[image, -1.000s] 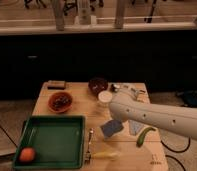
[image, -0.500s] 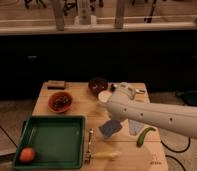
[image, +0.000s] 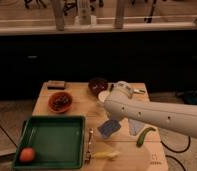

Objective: Place sponge in tray

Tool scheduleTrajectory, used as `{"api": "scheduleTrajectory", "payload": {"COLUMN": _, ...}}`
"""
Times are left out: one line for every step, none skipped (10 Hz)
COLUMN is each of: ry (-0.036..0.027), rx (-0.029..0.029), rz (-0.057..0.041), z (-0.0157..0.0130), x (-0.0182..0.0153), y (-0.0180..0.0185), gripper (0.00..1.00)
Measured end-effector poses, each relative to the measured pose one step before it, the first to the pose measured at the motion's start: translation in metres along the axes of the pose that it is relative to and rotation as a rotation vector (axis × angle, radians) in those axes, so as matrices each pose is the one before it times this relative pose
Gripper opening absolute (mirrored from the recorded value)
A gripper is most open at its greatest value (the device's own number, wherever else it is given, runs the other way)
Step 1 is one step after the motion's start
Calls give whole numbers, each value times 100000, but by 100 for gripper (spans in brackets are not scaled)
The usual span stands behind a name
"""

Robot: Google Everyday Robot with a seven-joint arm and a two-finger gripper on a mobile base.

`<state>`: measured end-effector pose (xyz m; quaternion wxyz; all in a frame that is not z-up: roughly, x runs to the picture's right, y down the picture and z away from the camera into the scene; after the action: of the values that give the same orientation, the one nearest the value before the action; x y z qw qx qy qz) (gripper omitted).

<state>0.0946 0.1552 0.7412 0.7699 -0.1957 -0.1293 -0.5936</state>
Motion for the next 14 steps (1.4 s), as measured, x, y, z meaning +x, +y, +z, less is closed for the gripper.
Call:
{"api": "scheduleTrajectory", "payload": {"ry": -99, "rx": 46, "rz": -1115, "z": -132, "x": -51, "y": -249, "gripper": 1}}
{"api": "scheduleTrajectory", "payload": {"ry": -120, "rx": 15, "rz": -1312, "z": -146, "x": -101, "y": -316, "gripper": 1}}
{"api": "scheduleTrajectory", "payload": {"ry": -12, "rx": 61, "rz": -1123, "z": -160, "x": -67, "y": -240, "gripper": 1}}
{"api": "scheduleTrajectory", "payload": {"ry": -39, "rx": 258, "rz": -858, "z": -136, "x": -40, "y": -251, "gripper": 1}}
{"api": "scheduleTrajectory", "payload": {"ry": -117, "rx": 94, "rz": -854, "z": -50, "x": -54, "y": -190, "gripper": 1}}
{"api": "scheduleTrajectory", "payload": {"ry": -71, "rx": 81, "rz": -1060, "z": -43, "x": -136, "y": -257, "gripper": 1}}
{"api": "scheduleTrajectory", "payload": {"ry": 12, "rx": 105, "rz": -1191, "z": -94, "x": -86, "y": -361, "gripper": 1}}
{"api": "scheduleTrajectory", "payload": {"ry": -115, "rx": 61, "rz": -1095, "z": -70, "x": -70, "y": -343, "gripper": 1}}
{"api": "scheduleTrajectory", "payload": {"ry": -35, "rx": 80, "rz": -926, "z": -111, "x": -33, "y": -247, "gripper": 1}}
{"api": "scheduleTrajectory", "payload": {"ry": -46, "rx": 47, "rz": -1359, "z": -173, "x": -32, "y": -363, "gripper": 1}}
{"api": "scheduleTrajectory", "payload": {"ry": 13, "rx": 152, "rz": -938, "z": -100, "x": -40, "y": -283, "gripper": 1}}
{"api": "scheduleTrajectory", "payload": {"ry": 24, "rx": 166, "rz": -1134, "z": -124, "x": -53, "y": -347, "gripper": 1}}
{"api": "scheduleTrajectory", "payload": {"ry": 75, "rx": 28, "rz": -933, "z": -140, "x": 16, "y": -208, "gripper": 1}}
{"api": "scheduleTrajectory", "payload": {"ry": 108, "rx": 65, "rz": -1069, "z": -130, "x": 36, "y": -265, "gripper": 1}}
